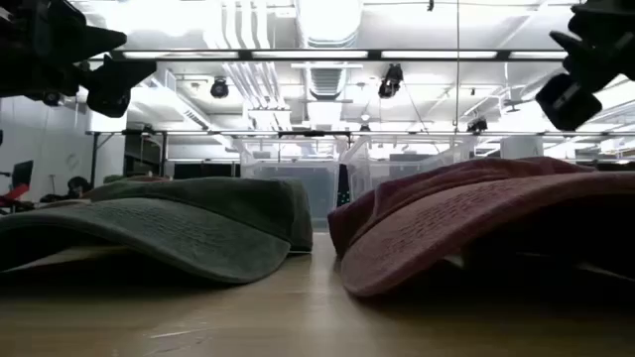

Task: Pick & Place hat
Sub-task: Put the right black cap into the right transparent bin

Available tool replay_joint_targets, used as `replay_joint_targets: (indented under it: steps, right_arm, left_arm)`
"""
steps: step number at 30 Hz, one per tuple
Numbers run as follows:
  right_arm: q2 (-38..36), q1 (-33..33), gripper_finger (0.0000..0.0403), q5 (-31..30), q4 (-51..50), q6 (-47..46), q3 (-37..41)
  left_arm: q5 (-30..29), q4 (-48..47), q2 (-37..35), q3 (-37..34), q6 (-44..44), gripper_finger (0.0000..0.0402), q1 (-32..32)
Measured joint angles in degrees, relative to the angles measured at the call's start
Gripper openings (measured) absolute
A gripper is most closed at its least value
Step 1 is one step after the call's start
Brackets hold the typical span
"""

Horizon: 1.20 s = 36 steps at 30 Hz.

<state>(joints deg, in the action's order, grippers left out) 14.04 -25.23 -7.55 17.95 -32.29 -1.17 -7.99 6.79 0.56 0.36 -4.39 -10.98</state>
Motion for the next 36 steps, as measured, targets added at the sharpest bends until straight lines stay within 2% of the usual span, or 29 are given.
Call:
replay_joint_targets:
  steps: [10, 23, 27, 31, 36]
  right_arm:
    - [0.06, 0.0, 0.01, 0.11, 4.94, 13.31, -0.02]
    - [0.22, 0.0, 0.01, 0.08, 8.97, 9.12, -0.12]
    - [1.93, 0.0, 0.0096, 0.06, 7.91, 10.06, -2.65]
    - [6.01, 0.0, 0.0089, 0.07, -4.07, 9.53, -9.82]
    - [13.64, 0.0, 0.0084, 0.07, -32.29, 4.37, -23.57]
  left_arm:
    - [-0.02, 0.22, 0.02, 0.96, -0.15, 0.0255, -0.02]
    - [-0.03, -0.11, 4.24, 1.11, -2.55, 0.0255, -0.02]
    - [-0.02, -0.11, 5.46, 1.11, -3.34, 0.0255, -0.02]
    - [-0.02, -0.08, 6.02, 1.14, -3.6, 0.0255, -0.02]
    - [-0.02, -0.3, 6.03, 1.14, -3.6, 0.0255, -0.02]
